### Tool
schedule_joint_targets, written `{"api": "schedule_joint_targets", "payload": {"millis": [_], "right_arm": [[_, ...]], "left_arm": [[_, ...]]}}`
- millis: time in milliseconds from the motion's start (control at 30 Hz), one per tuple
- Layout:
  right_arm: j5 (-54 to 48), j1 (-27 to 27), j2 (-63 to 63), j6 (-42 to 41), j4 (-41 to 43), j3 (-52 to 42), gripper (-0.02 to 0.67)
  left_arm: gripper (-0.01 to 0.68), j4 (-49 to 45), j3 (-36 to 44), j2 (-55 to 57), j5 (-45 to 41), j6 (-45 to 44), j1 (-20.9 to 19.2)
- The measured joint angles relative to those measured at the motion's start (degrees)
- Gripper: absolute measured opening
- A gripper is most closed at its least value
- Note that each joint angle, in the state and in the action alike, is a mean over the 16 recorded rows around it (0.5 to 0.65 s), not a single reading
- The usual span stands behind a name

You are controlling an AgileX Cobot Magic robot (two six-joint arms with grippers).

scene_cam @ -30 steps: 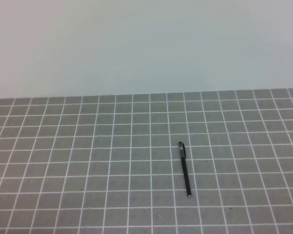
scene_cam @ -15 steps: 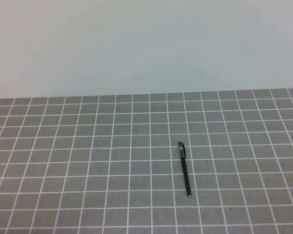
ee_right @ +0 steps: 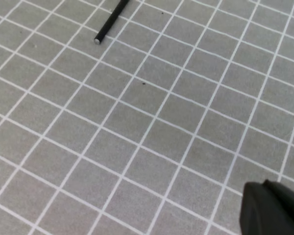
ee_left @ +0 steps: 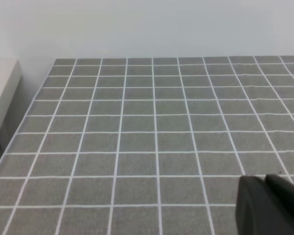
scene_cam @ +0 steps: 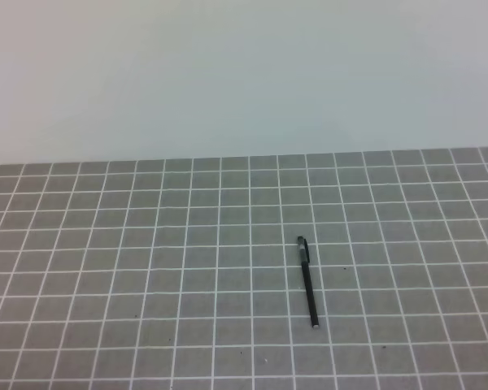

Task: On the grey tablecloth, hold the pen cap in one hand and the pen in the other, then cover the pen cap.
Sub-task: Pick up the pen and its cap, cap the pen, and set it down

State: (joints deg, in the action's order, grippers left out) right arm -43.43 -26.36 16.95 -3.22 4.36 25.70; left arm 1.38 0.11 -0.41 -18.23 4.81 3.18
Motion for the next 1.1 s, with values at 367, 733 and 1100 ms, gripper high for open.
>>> {"api": "schedule_joint_targets", "payload": {"millis": [367, 733, 1100], "right_arm": [[18.66, 7.66, -1.77, -0.80, -1.18, -8.72, 0.004], [34.44, 21.06, -10.36, -0.60, -3.25, -23.48, 0.004], [32.23, 27.21, -17.00, -0.03, -3.15, -25.70, 0.004]], "left_arm": [[-0.002, 0.00, 0.00, 0.00, 0.00, 0.00, 0.00], [-0.002, 0.00, 0.00, 0.00, 0.00, -0.06, 0.00], [-0.002, 0.00, 0.00, 0.00, 0.00, -0.13, 0.00]]}}
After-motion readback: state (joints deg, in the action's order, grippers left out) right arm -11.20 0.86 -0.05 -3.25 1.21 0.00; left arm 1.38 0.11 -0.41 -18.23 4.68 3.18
